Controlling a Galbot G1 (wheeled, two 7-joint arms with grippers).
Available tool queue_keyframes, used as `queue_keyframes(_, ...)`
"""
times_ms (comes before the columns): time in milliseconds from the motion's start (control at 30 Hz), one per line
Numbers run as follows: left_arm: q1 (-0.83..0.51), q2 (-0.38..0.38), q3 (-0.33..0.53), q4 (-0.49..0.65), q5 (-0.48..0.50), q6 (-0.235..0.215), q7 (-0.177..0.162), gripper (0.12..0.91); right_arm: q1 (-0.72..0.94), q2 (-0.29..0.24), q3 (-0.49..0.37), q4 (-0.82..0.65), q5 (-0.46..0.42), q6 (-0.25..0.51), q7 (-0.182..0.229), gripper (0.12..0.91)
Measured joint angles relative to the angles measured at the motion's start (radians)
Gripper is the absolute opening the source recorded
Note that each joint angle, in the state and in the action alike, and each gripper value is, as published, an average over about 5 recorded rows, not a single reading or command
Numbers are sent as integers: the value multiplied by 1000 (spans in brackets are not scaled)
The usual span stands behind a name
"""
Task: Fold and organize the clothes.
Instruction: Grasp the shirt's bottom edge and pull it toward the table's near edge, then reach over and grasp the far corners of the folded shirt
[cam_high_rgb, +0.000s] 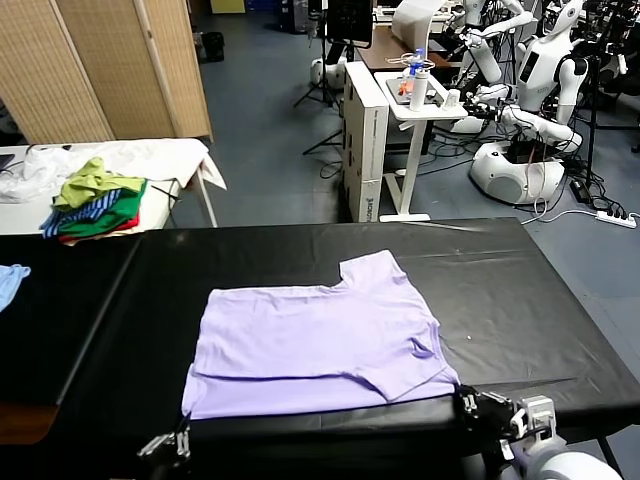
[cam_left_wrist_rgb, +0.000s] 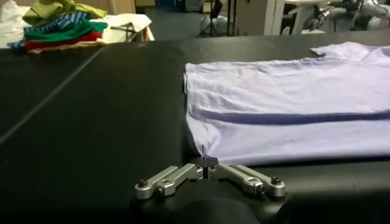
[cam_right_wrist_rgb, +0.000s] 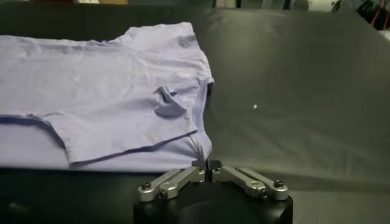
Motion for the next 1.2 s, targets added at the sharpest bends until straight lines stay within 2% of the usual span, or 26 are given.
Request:
queue_keyframes(100,12,-10,0,-20,0,25,-21,437,-17,-5,20,30,26,-5,1,829)
queue_keyframes(167,19,-17,-1,-35,1,45,-34,570,-17,-12,38,48,53,-5,2,891)
queue_keyframes(267,28,-25,-8,-57,4,78,-48,740,6,-25,58,59,96,7,2,905)
queue_keyframes(333,29,-24,-17,-72,-1,99,-51,828,42,-37,58,51,110,24,1,906)
queue_keyframes(400,24,-20,-28,-87,-19,114,-48,885,100,-52,44,29,114,41,1,907)
queue_keyframes(533,-13,8,-64,-111,-106,139,-58,905,283,-76,-38,-60,114,52,17,907)
queue_keyframes(733,-162,109,-88,-80,-274,164,-101,907,628,-67,-259,-250,112,22,58,907)
queue_keyframes(833,-265,165,-76,-33,-333,175,-102,907,780,-47,-365,-348,112,-9,76,907)
queue_keyframes(967,-406,237,-43,53,-426,213,-103,907,943,-12,-483,-478,111,-39,81,907)
queue_keyframes(1200,-641,354,29,226,-571,253,-123,907,1114,50,-610,-651,111,-54,64,907)
